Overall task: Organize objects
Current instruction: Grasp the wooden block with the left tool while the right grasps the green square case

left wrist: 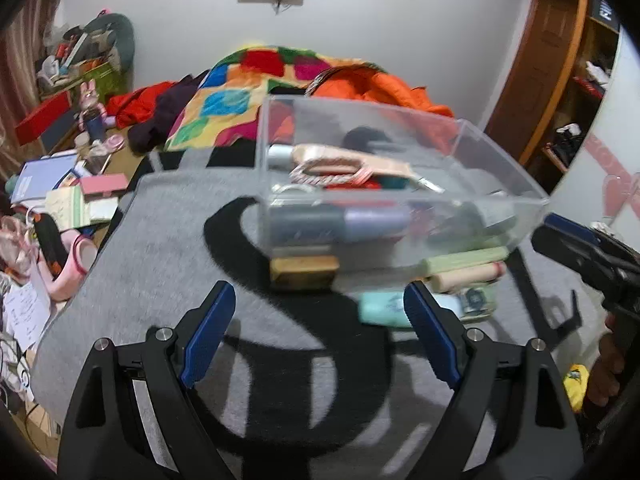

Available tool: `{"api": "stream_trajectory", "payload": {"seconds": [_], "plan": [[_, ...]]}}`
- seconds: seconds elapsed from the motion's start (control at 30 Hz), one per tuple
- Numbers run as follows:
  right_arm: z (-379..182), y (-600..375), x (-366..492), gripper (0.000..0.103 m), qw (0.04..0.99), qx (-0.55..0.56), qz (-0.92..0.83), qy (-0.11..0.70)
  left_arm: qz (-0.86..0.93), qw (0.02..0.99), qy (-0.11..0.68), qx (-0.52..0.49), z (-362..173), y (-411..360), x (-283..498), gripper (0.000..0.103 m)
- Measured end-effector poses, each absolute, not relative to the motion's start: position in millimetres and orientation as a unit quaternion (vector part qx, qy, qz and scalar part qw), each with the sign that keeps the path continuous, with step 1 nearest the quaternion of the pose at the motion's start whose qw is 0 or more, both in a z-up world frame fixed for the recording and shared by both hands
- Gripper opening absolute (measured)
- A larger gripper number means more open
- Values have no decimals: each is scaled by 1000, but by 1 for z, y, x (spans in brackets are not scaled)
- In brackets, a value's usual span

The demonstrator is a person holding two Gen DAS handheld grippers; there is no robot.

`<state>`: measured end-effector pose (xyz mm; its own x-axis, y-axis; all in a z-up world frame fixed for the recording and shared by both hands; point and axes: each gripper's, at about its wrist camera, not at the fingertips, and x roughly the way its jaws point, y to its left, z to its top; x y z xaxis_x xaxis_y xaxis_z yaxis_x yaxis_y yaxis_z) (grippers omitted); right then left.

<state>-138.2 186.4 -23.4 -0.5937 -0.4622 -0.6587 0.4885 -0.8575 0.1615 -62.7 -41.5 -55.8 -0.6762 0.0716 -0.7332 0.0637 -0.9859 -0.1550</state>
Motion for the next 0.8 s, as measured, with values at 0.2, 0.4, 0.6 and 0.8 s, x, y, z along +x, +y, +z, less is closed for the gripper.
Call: {"api": "stream_trajectory", "payload": {"seconds": [0.2,0.4,0.6,0.8], "plan": [[-52,180,-134,68,266,404,-875,16,913,-28,-90,-398,-63,-49,-69,87],[-79,160,-127,69,271,431,-859,49,912,-43,-83,-399,-70,-50,-81,83],[-82,151,-122,69,264,419,-866,66,904,-35,-108,-412,-76,-57,-87,61],[-80,150,-118,47,278,413,-865,64,905,-24,-124,-405,-77,-58,-84,47]]}}
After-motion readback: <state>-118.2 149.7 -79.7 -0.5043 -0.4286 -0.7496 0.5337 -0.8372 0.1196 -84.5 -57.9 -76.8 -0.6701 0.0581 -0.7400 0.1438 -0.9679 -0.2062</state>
